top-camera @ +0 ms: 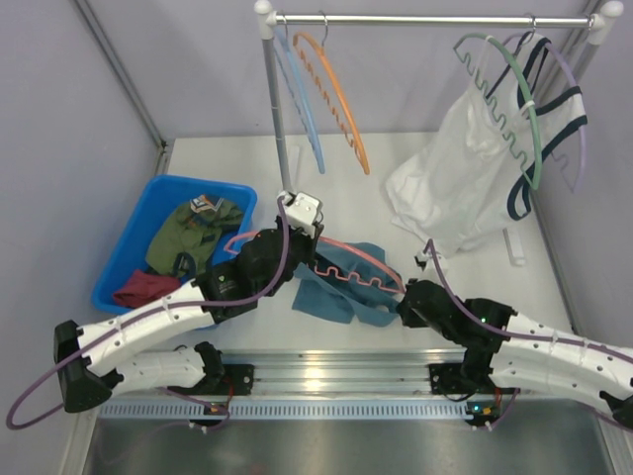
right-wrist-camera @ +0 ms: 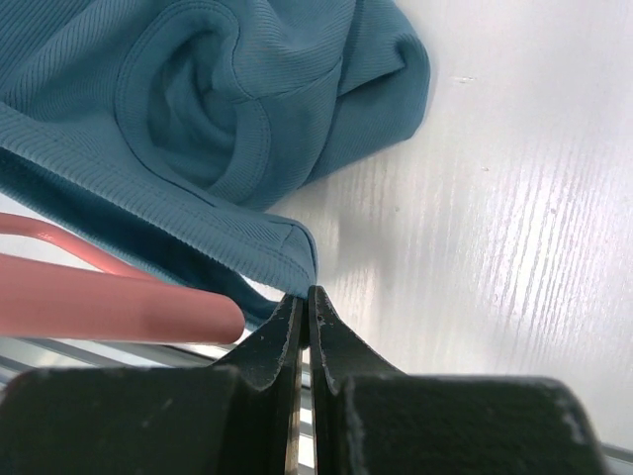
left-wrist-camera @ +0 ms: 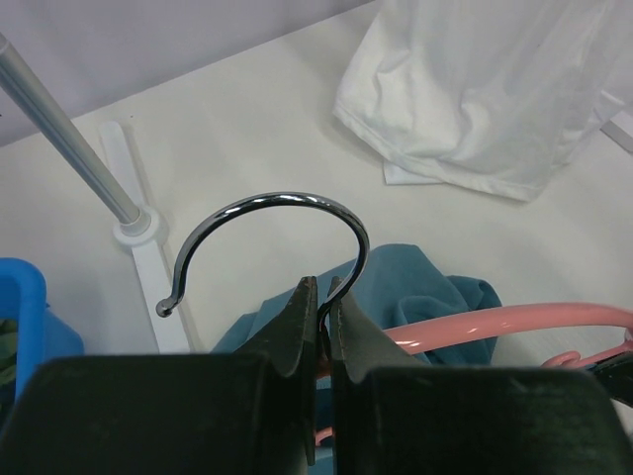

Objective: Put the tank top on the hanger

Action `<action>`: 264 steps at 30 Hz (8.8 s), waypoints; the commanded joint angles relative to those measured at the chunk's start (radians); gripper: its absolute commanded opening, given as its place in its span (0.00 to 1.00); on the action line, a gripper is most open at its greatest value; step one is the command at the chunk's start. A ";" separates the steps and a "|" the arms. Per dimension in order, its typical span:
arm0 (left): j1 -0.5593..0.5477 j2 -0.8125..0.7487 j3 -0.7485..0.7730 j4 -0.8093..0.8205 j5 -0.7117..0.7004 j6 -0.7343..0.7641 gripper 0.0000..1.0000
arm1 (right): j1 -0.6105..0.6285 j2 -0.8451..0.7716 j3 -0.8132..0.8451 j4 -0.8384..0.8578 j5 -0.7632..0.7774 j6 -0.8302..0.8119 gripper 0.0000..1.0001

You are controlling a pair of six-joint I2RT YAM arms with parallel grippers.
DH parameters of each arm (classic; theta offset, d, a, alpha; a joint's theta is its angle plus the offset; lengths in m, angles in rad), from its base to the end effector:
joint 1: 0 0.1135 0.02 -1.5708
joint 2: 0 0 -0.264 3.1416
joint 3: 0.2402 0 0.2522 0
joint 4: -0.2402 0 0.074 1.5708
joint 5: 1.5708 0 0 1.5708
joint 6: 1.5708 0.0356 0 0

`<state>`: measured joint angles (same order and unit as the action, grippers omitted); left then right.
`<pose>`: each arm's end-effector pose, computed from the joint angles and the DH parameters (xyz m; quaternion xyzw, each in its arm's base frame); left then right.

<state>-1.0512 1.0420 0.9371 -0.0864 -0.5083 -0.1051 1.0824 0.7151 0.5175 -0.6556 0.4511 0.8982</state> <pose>0.1342 -0.1996 0.3555 0.1978 0.7375 -0.1741 0.6218 0.0805 0.1184 0.2175 -0.0057 0.9160 0.1713 0.3628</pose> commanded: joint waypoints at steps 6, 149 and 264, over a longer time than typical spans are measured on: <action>-0.001 -0.053 0.002 0.045 0.002 0.071 0.00 | -0.021 -0.031 0.030 -0.053 0.037 -0.030 0.00; -0.084 -0.002 0.505 -0.096 0.178 0.001 0.46 | -0.170 -0.042 0.736 -0.280 -0.321 -0.656 0.00; -0.084 -0.076 0.307 -0.213 0.153 -0.076 0.55 | -0.980 0.482 1.371 -0.136 -0.762 -0.683 0.74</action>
<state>-1.1324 0.9836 1.2469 -0.3168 -0.3115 -0.1886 0.1146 1.2636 1.9301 -0.8265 -0.2146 0.1879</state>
